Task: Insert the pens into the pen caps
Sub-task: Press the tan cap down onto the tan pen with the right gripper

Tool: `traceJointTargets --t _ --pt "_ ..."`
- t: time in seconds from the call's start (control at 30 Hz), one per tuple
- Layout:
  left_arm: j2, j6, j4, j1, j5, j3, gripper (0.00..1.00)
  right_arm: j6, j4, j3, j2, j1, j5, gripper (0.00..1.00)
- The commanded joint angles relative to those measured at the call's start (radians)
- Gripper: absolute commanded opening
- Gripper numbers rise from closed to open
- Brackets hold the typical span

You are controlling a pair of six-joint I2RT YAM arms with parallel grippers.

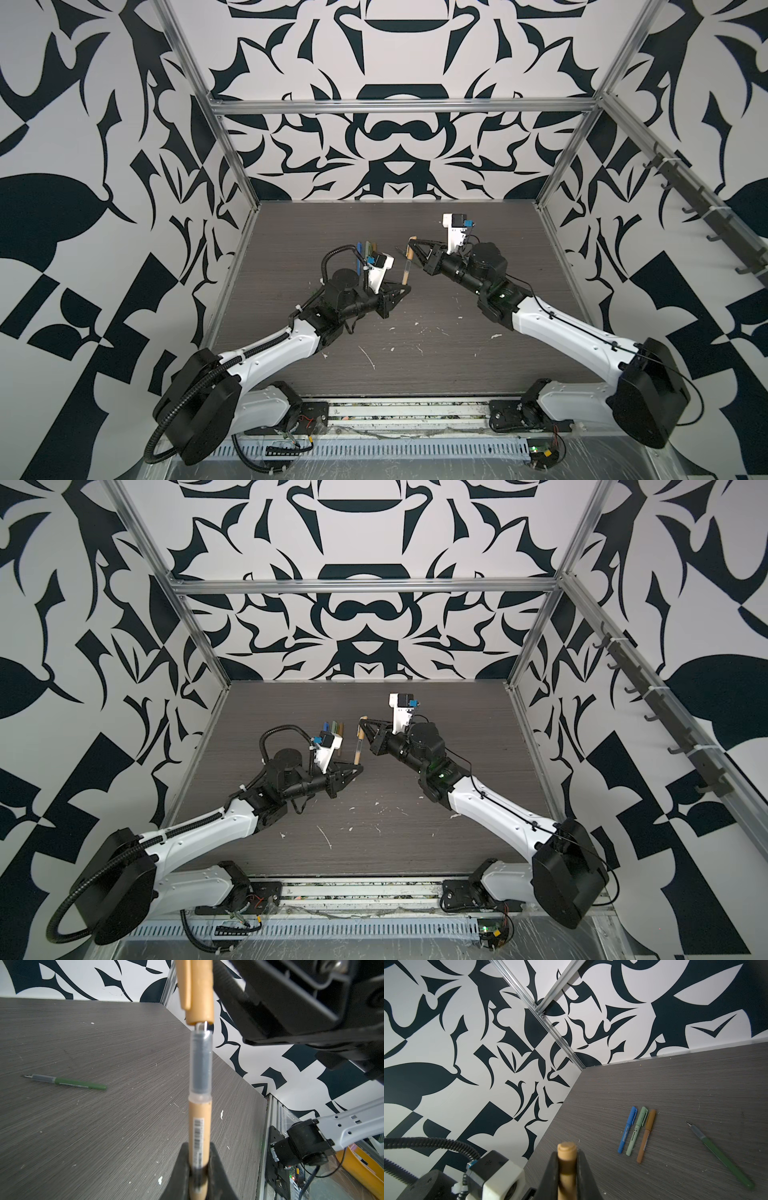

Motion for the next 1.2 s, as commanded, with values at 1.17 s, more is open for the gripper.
traceJointTargets --t 1.17 --pt "0.112 0.076 0.082 0.017 -0.034 0.186 0.08 -0.178 -0.203 -0.008 -0.124 0.029 -0.107 0.32"
